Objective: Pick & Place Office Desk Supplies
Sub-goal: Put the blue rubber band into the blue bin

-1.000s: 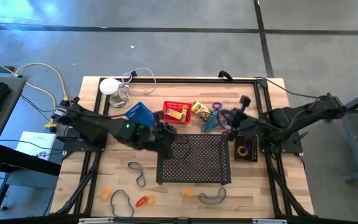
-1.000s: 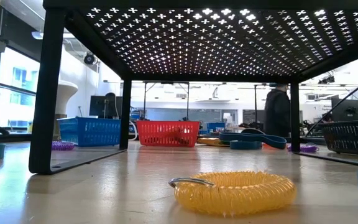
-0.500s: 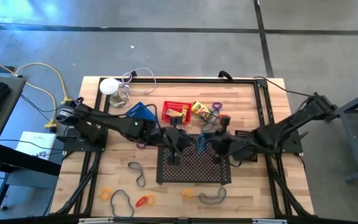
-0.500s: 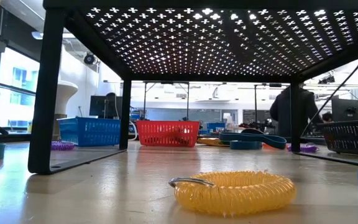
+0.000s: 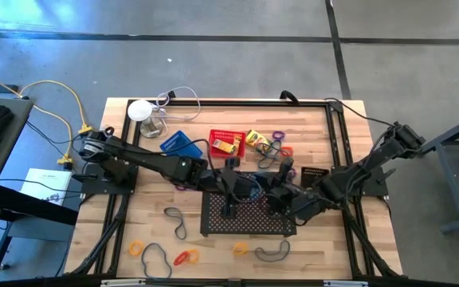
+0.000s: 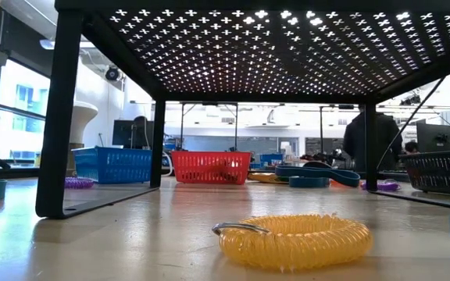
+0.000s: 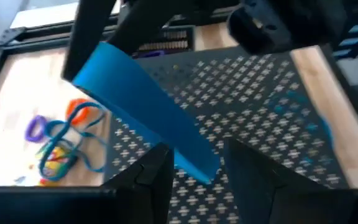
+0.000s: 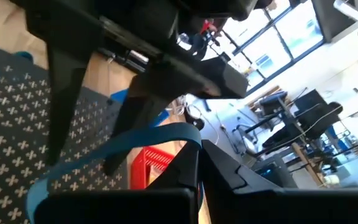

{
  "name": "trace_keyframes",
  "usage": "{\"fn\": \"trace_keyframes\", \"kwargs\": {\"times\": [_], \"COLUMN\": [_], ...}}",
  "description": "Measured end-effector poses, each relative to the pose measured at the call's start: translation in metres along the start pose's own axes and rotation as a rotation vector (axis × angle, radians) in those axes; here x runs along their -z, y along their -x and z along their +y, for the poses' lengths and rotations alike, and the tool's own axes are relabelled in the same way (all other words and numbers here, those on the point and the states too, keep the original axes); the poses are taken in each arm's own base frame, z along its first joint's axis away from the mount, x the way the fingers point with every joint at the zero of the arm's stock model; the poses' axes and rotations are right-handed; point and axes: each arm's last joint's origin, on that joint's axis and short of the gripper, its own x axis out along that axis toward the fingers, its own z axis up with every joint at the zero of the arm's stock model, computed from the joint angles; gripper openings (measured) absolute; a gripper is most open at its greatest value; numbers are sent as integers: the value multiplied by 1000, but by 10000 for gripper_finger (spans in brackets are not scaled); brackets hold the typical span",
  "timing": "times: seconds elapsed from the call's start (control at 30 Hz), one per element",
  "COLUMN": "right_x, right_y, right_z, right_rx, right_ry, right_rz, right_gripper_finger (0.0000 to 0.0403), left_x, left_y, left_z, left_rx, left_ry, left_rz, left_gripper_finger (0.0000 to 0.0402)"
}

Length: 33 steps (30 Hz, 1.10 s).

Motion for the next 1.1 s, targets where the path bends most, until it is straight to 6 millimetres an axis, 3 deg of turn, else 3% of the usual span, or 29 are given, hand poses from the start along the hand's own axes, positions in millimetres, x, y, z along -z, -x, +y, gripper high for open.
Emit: {"fn": "trace_keyframes", "kwargs": {"times": [0.3,0.6,0.77,0.9,1.1], "right_x": [-4,-5,-5,-7,-11], "right_y": [1,3,3,9,26], "right_z": [-1,1,2,5,14], "right_rx": [7,-36,-72,-81,-136], "right_ry": [5,-22,-49,-107,-227], "right_rz": [-23,-45,-58,-68,-104], "right_gripper_finger": [3,3,6,38,134], "left_x": [-2,-3,-3,-3,-6], "left_y": [-1,0,0,5,22], "left_z": [2,2,0,-3,-6], "left_rx": [30,7,0,-59,-105], "left_ry": [69,70,77,58,39], "left_rz": [-20,-26,-26,-34,-39], "left_gripper_finger": [120,13,2,2,1]}}
